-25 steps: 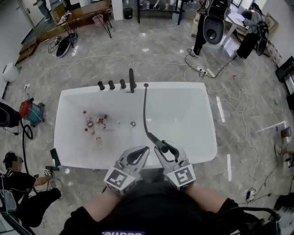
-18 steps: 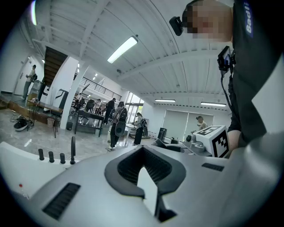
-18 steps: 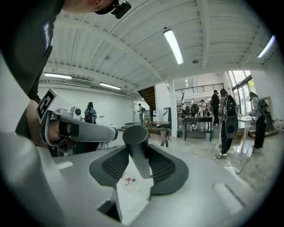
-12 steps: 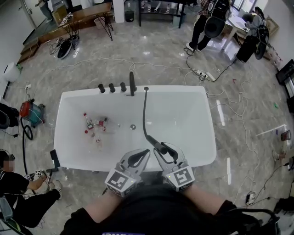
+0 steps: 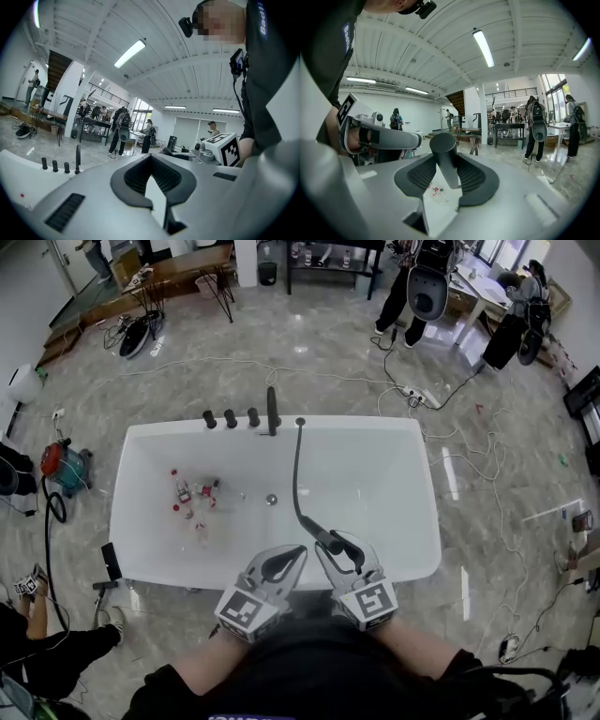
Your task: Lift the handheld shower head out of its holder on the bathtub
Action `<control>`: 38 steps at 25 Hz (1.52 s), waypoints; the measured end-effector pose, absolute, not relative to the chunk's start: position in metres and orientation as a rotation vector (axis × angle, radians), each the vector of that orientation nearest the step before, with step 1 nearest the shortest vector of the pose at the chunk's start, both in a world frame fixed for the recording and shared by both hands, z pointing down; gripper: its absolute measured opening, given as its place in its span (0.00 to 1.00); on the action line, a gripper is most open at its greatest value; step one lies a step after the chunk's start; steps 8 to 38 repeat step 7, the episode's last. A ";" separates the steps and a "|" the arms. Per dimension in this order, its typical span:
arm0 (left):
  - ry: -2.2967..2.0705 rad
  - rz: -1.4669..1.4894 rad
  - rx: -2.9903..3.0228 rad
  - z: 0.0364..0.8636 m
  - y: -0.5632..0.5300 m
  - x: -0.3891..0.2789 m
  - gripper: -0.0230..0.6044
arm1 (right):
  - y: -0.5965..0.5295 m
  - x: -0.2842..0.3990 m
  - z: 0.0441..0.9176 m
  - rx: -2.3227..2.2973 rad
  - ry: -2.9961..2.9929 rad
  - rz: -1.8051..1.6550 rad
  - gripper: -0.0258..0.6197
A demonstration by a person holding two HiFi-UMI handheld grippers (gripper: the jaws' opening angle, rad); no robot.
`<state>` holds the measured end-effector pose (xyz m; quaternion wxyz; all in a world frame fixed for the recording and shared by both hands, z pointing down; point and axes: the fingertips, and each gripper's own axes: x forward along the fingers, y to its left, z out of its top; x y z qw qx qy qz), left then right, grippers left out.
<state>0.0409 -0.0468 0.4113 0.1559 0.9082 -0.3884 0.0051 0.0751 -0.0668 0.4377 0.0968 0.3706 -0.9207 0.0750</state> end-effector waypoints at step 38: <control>-1.129 -0.015 2.586 0.413 -0.040 0.035 0.04 | -0.064 0.069 0.430 1.107 -2.737 0.204 0.25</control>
